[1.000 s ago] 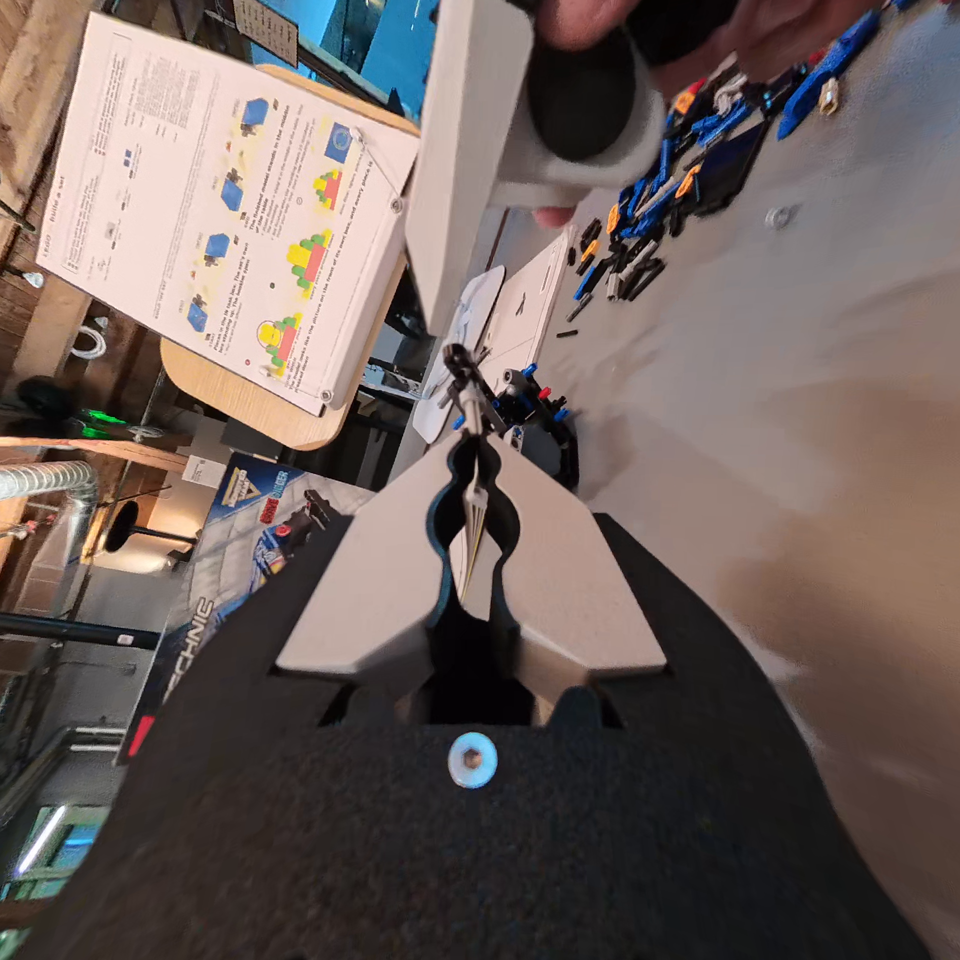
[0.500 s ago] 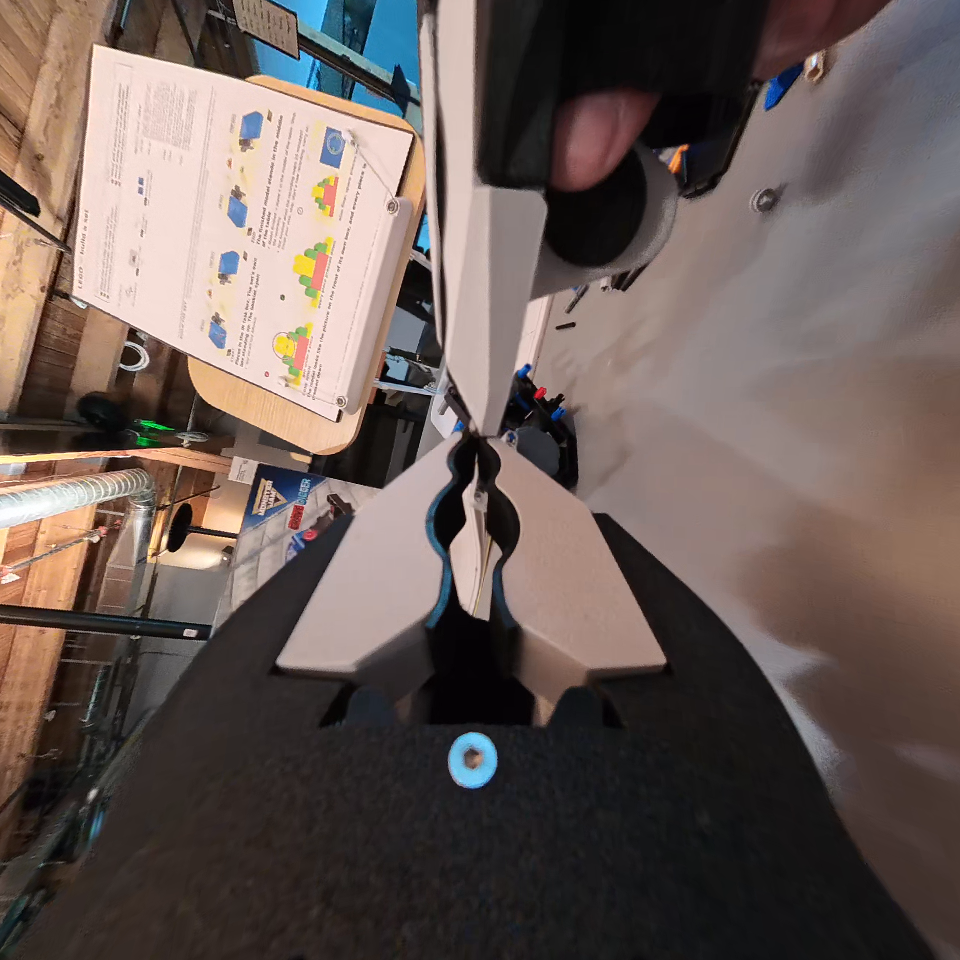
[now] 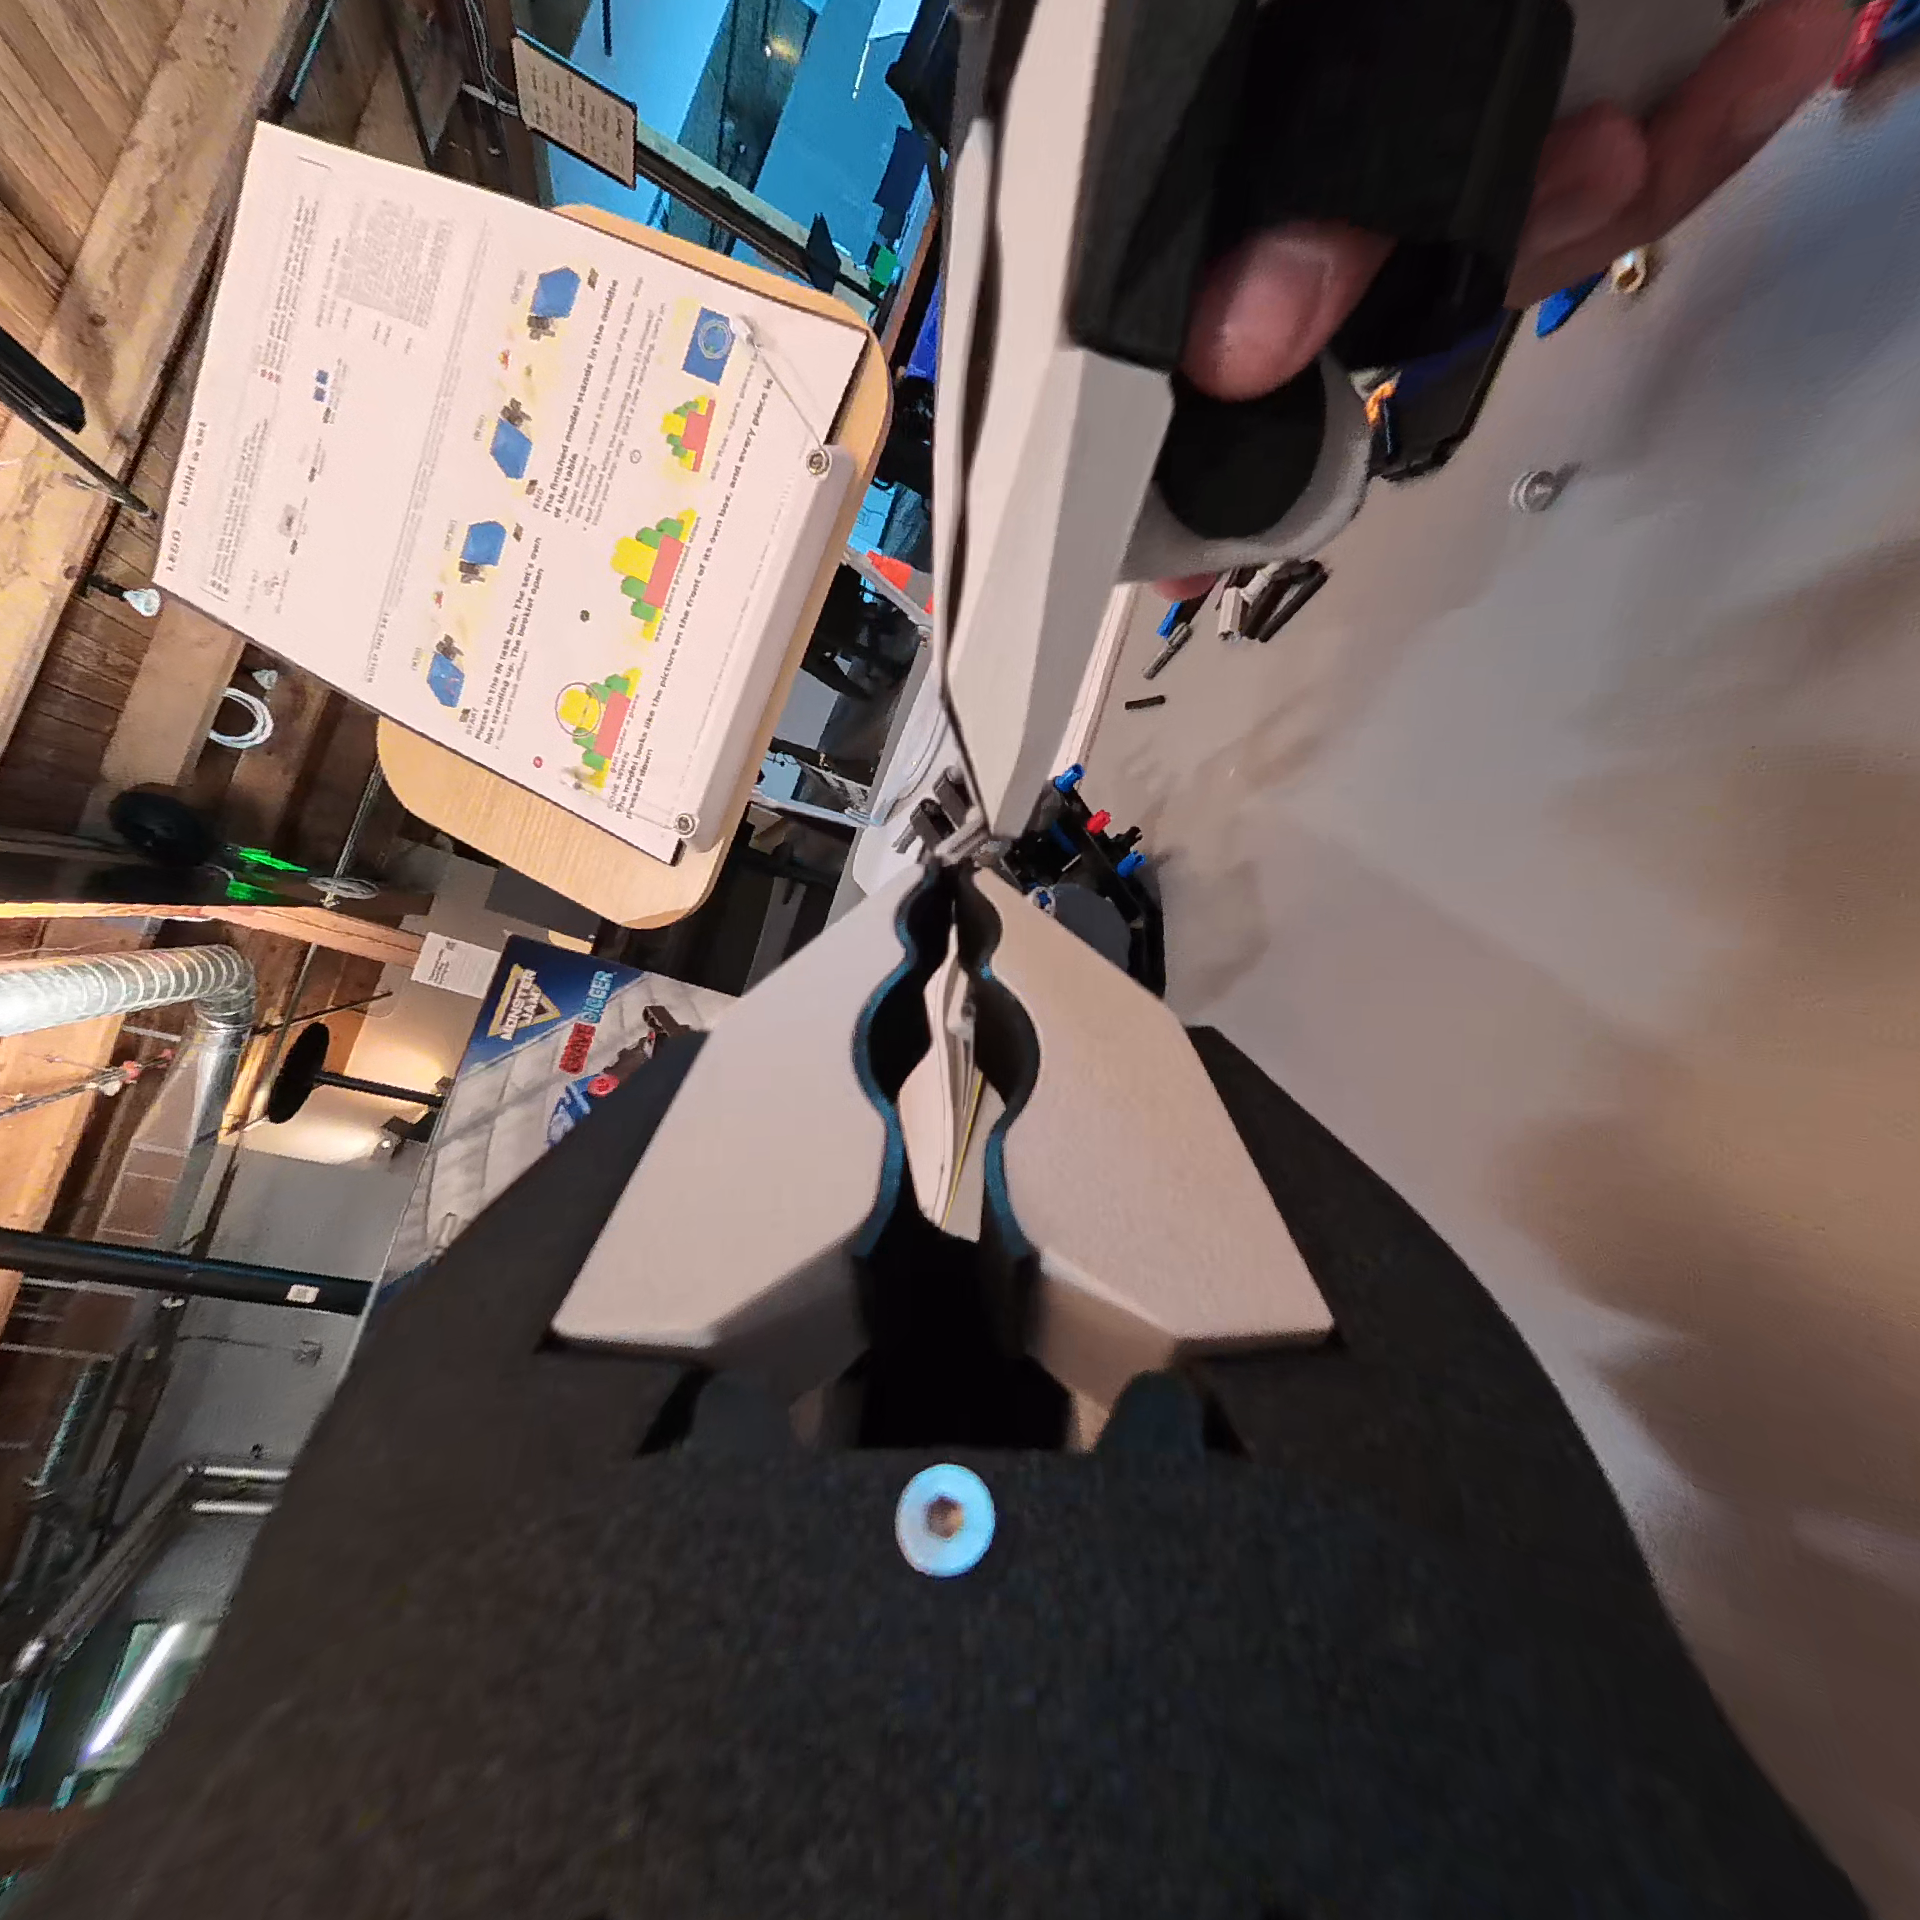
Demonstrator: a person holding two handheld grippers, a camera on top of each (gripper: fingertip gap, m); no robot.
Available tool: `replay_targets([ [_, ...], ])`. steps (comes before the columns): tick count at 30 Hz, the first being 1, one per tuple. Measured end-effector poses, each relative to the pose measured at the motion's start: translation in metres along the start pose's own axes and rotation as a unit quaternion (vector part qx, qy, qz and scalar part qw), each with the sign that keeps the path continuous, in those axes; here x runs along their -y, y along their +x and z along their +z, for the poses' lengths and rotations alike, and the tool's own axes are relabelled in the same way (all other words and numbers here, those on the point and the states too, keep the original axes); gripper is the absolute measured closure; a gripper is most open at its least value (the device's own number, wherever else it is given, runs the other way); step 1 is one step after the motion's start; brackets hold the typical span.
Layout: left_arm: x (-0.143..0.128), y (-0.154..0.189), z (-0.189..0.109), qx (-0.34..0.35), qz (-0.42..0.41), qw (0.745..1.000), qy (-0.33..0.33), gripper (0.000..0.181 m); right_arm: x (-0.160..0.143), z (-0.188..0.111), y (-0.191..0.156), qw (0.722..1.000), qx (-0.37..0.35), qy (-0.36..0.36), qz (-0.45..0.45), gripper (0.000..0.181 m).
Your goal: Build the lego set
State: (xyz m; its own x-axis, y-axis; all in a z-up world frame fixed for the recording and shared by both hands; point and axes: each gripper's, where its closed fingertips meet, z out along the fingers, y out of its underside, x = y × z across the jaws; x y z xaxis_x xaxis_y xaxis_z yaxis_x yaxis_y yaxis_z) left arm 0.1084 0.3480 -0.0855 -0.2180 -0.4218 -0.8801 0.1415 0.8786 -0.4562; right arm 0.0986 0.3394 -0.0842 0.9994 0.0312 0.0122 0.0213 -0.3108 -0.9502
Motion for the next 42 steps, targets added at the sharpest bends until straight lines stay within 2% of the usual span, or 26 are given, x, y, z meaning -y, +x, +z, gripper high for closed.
replay_targets([
  [4,-0.001,0.002,0.001,-0.053,-0.085,0.995,0.021,0.181,0.001,-0.006,0.005,0.992,-0.029,0.003,-0.119,0.169],
  [5,-0.001,0.004,0.000,-0.092,-0.127,0.987,0.034,0.181,0.001,-0.008,0.003,0.985,-0.034,0.003,-0.171,0.169],
  [7,-0.003,0.007,-0.002,-0.178,-0.248,0.951,0.044,0.181,0.003,-0.014,0.005,0.956,-0.077,0.005,-0.283,0.170],
  [9,0.001,0.011,-0.006,-0.273,-0.382,0.881,0.059,0.175,0.007,-0.019,0.003,0.918,-0.116,0.008,-0.380,0.176],
  [11,0.012,0.005,-0.012,-0.343,-0.499,0.790,0.097,0.172,0.009,-0.021,-0.002,0.883,-0.140,0.006,-0.449,0.176],
  [14,0.023,-0.003,-0.020,-0.413,-0.606,0.666,0.137,0.166,0.007,-0.019,-0.014,0.868,-0.132,0.015,-0.478,0.176],
  [16,0.028,-0.001,-0.025,-0.453,-0.631,0.614,0.140,0.165,0.007,-0.019,-0.016,0.851,-0.139,0.012,-0.506,0.176],
  [19,0.032,0.005,-0.030,-0.492,-0.648,0.566,0.131,0.163,0.005,-0.017,-0.023,0.806,-0.147,0.014,-0.573,0.176],
  [22,0.034,0.012,-0.034,-0.518,-0.649,0.543,0.121,0.167,0.006,-0.017,-0.034,0.757,-0.158,0.026,-0.634,0.176],
  [23,0.035,0.015,-0.037,-0.531,-0.646,0.535,0.118,0.167,0.005,-0.016,-0.036,0.748,-0.160,0.026,-0.644,0.176],
  [27,0.039,0.016,-0.044,-0.557,-0.649,0.503,0.126,0.176,0.005,-0.016,-0.040,0.727,-0.162,0.028,-0.666,0.176],
  [29,0.039,0.017,-0.044,-0.559,-0.648,0.500,0.128,0.176,0.003,-0.016,-0.041,0.719,-0.160,0.028,-0.676,0.176],
  [31,0.037,0.020,-0.043,-0.556,-0.645,0.510,0.125,0.177,0.001,-0.015,-0.039,0.719,-0.170,0.020,-0.673,0.175],
  [32,0.036,0.019,-0.041,-0.551,-0.644,0.516,0.126,0.177,0.001,-0.014,-0.037,0.734,-0.177,0.018,-0.655,0.175],
  [34,0.034,0.016,-0.038,-0.538,-0.644,0.527,0.132,0.177,0.002,-0.012,-0.033,0.785,-0.174,0.014,-0.594,0.174],
  [39,0.034,-0.011,-0.031,-0.475,-0.668,0.540,0.192,0.178,0.025,-0.020,-0.020,0.903,-0.154,0.052,-0.398,0.141],
  [42,0.033,-0.022,-0.027,-0.439,-0.687,0.538,0.214,0.177,0.029,-0.018,-0.014,0.939,-0.139,0.050,-0.310,0.138],
])
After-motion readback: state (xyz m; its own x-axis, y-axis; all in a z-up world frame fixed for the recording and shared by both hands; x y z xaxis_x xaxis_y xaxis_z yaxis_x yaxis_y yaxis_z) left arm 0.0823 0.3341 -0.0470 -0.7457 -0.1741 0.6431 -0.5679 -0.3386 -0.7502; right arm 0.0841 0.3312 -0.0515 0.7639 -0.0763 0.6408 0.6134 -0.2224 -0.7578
